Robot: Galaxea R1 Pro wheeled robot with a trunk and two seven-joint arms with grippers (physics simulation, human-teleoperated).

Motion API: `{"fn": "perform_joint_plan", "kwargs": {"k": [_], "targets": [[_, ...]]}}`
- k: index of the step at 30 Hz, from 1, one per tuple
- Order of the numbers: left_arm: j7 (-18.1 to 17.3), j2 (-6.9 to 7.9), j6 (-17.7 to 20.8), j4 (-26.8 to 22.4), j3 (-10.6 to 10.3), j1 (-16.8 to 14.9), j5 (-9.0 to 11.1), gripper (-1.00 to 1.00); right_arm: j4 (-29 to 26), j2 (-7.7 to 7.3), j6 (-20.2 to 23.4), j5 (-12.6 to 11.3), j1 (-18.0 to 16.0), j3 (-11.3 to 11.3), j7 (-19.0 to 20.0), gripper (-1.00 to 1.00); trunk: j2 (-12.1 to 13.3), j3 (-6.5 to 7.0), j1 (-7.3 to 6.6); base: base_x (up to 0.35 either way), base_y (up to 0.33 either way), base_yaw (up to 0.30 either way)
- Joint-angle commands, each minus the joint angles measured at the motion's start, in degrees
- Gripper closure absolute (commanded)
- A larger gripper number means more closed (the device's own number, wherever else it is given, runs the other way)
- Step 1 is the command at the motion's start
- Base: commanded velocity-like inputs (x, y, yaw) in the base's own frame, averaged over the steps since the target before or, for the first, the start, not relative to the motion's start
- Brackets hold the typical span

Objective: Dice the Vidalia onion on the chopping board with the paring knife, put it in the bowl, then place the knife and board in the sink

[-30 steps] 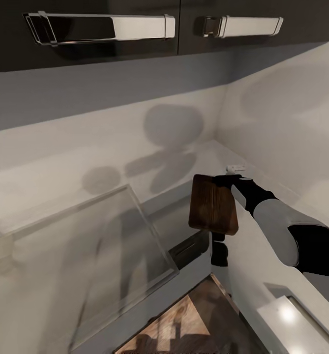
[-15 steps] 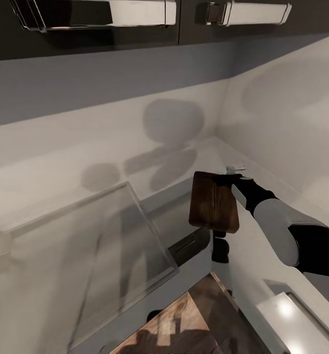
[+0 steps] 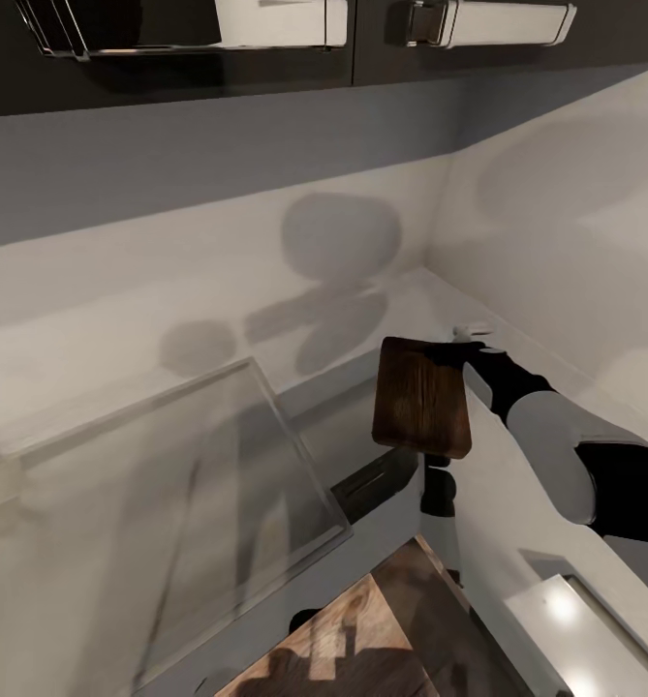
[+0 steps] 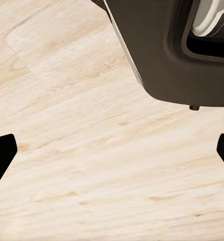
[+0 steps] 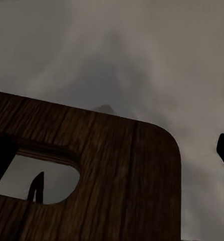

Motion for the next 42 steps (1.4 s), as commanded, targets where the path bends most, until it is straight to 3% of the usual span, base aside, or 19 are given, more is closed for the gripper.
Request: {"fn": "perform_joint_plan", "kwargs": {"k": [1,6,11,13,15,18,23,42], "targets": [[0.0,-0.03,-0.1,-0.1,0.0,0.0,0.4,-1.00,-0.1,-0.09,0.4,0.1,0.0,0.2,0.2,-1.00,-0.1,-0.08,0.03,0.000,0.000,0.000],[0.0,-0.03,-0.1,-0.2,0.0,0.0,0.4,-1.00,-0.4,0.01,0.5,0.0,0.0,0.2,0.2,-1.00,-0.1,-0.14,0.03,0.000,0.000,0.000],[0.0,-0.07,-0.1,-0.3,0.1,0.0,0.4,-1.00,-5.7,0.57,1.7,-0.1,0.0,0.3,0.2,-1.00,-0.1,-0.52,0.03,0.000,0.000,0.000],[0.0,-0.12,-0.1,-0.3,0.0,0.0,0.5,-1.00,-9.1,0.82,5.5,-0.2,0.0,0.3,0.2,-1.00,-0.1,-0.69,0.03,0.000,0.000,0.000],[0.0,-0.15,-0.1,-0.4,0.0,0.0,0.5,-1.00,-16.0,1.01,13.3,-0.2,0.0,0.3,0.1,-1.00,-0.1,-0.75,0.03,0.000,0.000,0.000],[0.0,-0.19,-0.1,-0.4,0.0,0.0,0.5,-1.00,-23.7,1.18,20.7,-0.1,0.0,0.3,0.0,-1.00,-0.1,-0.78,0.03,0.000,0.000,0.000],[-0.1,-0.15,-0.1,-0.2,0.0,0.0,0.5,-1.00,-30.4,1.54,26.8,-0.1,0.0,0.4,0.0,-1.00,-0.1,-0.79,0.03,0.000,0.000,0.000],[-0.3,-0.12,-0.1,0.0,0.0,0.0,0.5,-1.00,-31.8,1.49,30.2,0.4,0.0,0.5,-0.2,-1.00,-0.1,-2.06,0.03,0.000,0.000,0.000]]}}
